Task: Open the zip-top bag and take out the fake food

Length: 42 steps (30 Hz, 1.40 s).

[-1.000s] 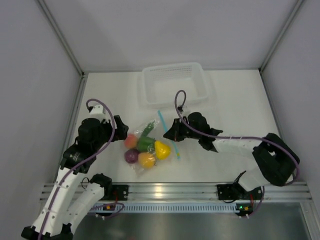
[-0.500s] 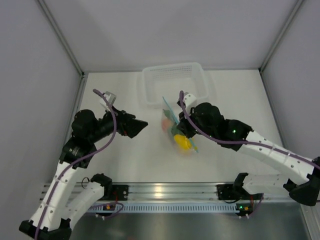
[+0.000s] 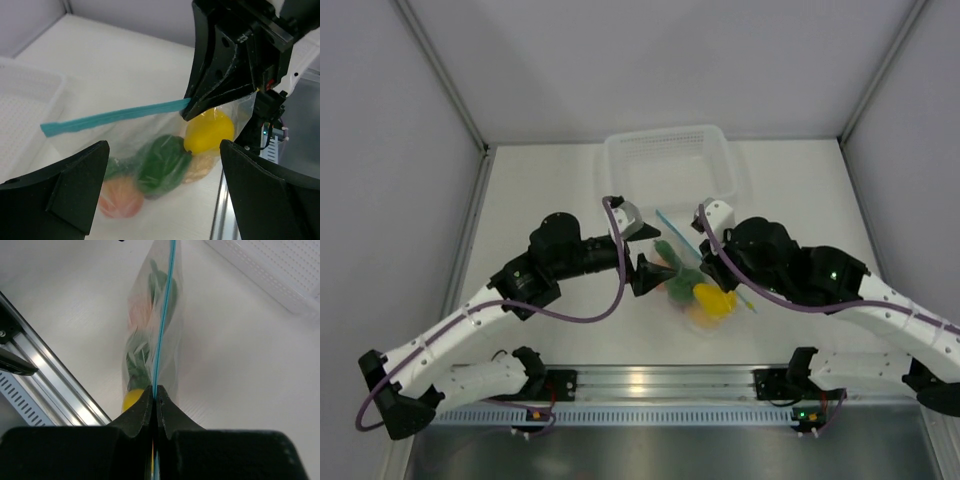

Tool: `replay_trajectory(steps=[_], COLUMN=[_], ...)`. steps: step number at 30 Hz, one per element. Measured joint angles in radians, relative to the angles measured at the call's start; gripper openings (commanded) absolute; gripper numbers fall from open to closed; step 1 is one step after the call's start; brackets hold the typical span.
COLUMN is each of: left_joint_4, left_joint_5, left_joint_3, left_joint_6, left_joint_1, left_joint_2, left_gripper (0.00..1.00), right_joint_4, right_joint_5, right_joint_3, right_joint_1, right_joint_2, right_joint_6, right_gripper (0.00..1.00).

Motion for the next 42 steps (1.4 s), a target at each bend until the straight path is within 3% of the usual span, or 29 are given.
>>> replay_trajectory(steps=[7, 12, 20, 26, 30, 31, 33, 34, 39, 42], left_joint_4=[0.229, 0.275, 0.311, 0.301, 0.285, 0.272, 0.253, 0.246, 0.186, 0.169], left_joint_5=[0.103, 0.098, 0.129, 0.231, 0.251, 0.257, 0.275, 0.282, 0.317, 0.32], left_joint_3=[-0.069, -0.069, -0.064, -0.048, -0.016, -0.004, 0.014, 0.021, 0.052, 0.06], left_joint_6=[0.259, 0.379, 0.447, 0.428, 0.415, 0.414, 0.41, 0.409, 0.406, 0.407], left_joint_1=[-0.036, -0.076, -0.099, -0.099, -0.099, -0.099, -0.099, -0.1, -0.108, -0.108], left_joint_2=[0.035, 0.068, 0.094, 0.169, 0.21, 0.221, 0.24, 0.246, 0.27, 0.275], left_gripper=[0.98, 0.98, 0.98, 0.97, 0.74, 0.59, 0.49, 0.37, 0.01, 0.0], right_joint_4=[-0.014, -0.049, -0.062, -0.061, -0.06, -0.061, -0.061, -0.061, -0.062, -0.061], right_joint_5=[-0.076, -0.089, -0.116, -0.185, -0.225, -0.228, -0.224, -0.22, -0.175, -0.157], right_joint_3=[0.0, -0.001, -0.005, -0.005, -0.005, -0.005, -0.005, -0.005, -0.006, -0.007], right_joint_1=[0.004, 0.004, 0.004, 0.005, 0.008, 0.008, 0.009, 0.008, 0.008, 0.008], right_joint_2=[-0.091, -0.092, -0.087, -0.105, -0.127, -0.131, -0.137, -0.139, -0.141, -0.141], right_joint_6=[-0.016, -0.026, -0.035, -0.058, -0.072, -0.074, -0.079, -0.082, -0.092, -0.094], right_gripper=[0.0, 0.0, 0.0, 0.0, 0.0, 0.0, 0.0, 0.0, 0.0, 0.0])
